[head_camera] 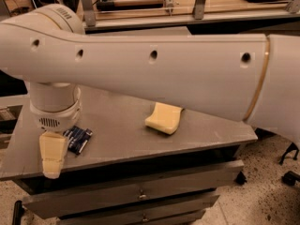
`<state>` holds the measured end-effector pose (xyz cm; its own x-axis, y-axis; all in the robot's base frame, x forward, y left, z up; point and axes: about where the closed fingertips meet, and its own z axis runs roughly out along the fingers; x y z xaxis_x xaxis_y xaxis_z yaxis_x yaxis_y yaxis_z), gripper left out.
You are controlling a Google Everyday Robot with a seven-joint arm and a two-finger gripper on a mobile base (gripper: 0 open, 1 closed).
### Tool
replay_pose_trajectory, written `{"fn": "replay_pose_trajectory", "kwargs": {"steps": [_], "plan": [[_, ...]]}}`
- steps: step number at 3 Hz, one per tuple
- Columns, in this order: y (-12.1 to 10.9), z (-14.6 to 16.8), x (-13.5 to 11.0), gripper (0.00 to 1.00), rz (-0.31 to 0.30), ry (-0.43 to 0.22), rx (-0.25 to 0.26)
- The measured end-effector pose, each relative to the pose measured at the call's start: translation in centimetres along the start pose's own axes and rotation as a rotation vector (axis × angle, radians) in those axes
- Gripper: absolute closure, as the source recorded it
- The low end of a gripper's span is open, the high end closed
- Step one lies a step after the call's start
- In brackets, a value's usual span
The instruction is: Pick rxbar blueberry
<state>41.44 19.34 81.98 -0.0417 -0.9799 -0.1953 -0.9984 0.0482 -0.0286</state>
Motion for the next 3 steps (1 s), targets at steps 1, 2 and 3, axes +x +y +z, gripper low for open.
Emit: {"fn": "replay_pose_trajectory", "kwargs": {"steps": [1, 2, 3], "plan": [[0.21, 0.39, 0.22, 0.00, 0.021, 0.006, 0.007], [0.26, 0.26, 0.19, 0.16, 0.019, 0.005, 0.010], [0.32, 0.14, 0.17, 0.40, 0.018, 0.004, 0.012]]}}
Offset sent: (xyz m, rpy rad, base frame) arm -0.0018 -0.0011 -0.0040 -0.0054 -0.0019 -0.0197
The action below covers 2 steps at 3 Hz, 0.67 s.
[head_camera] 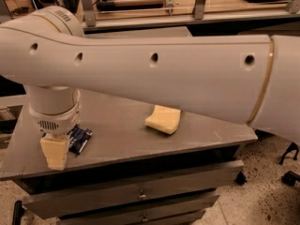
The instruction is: Pick rxbar blueberry
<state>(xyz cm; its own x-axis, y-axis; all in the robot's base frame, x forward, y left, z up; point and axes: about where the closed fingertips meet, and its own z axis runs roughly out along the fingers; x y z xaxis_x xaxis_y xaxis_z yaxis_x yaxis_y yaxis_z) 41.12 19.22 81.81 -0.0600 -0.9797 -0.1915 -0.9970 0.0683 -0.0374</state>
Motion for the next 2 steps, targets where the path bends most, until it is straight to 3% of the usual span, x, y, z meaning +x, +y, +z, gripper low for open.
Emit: {"fn": "replay_pose_trajectory", "kwargs": {"steps": [2], "plan": [[0.02, -0.86, -0.17, 0.87, -0.001, -0.001, 0.002]]}}
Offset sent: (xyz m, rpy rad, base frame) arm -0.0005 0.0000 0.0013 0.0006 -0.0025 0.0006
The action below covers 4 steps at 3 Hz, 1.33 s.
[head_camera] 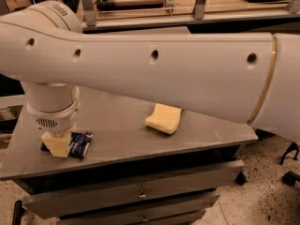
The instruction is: Pick rxbar blueberry
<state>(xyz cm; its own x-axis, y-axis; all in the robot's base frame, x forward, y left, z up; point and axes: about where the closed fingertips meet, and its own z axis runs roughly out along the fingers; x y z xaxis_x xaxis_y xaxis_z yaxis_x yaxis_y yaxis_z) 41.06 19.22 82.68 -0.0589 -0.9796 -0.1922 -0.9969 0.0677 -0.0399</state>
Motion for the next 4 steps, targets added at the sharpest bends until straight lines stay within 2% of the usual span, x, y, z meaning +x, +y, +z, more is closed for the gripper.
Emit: {"fn": "replay_pose_trajectory", "kwargs": {"steps": [1, 2, 3, 4], "plan": [[0.0, 0.0, 0.0, 1.00, 0.000, 0.000, 0.000], [0.0, 0.0, 0.0, 1.00, -0.001, -0.001, 0.001], [-1.0, -1.4, 0.1, 1.00, -0.004, -0.065, 0.007], [-2.7, -4.8, 0.9, 1.00, -0.004, -0.184, 0.041]]}}
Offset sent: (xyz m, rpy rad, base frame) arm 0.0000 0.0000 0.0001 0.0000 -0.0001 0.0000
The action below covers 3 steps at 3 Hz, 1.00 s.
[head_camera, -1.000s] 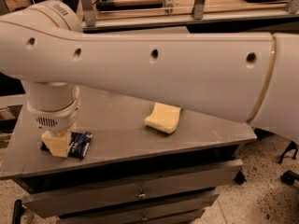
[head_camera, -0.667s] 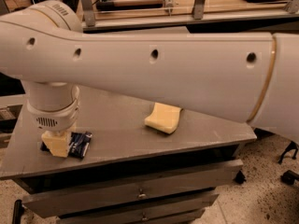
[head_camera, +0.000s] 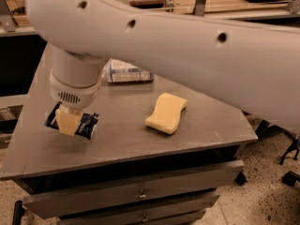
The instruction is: Pick rxbar blueberry
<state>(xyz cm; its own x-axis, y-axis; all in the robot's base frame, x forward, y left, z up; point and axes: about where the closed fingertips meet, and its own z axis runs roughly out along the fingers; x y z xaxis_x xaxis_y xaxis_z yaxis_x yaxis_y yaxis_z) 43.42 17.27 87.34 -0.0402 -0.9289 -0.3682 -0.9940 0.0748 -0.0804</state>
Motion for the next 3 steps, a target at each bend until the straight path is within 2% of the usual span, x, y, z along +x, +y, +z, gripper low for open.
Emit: {"fn": "replay_pose_trajectory", "kwargs": {"steps": [1, 2, 3], "plan": [[-1.1, -3.6, 0.4, 1.00, -0.020, -0.120, 0.054], [-1.9, -5.5, 0.3, 1.00, -0.054, -0.221, 0.068], [-1.9, -5.5, 0.3, 1.00, -0.055, -0.221, 0.068]]}}
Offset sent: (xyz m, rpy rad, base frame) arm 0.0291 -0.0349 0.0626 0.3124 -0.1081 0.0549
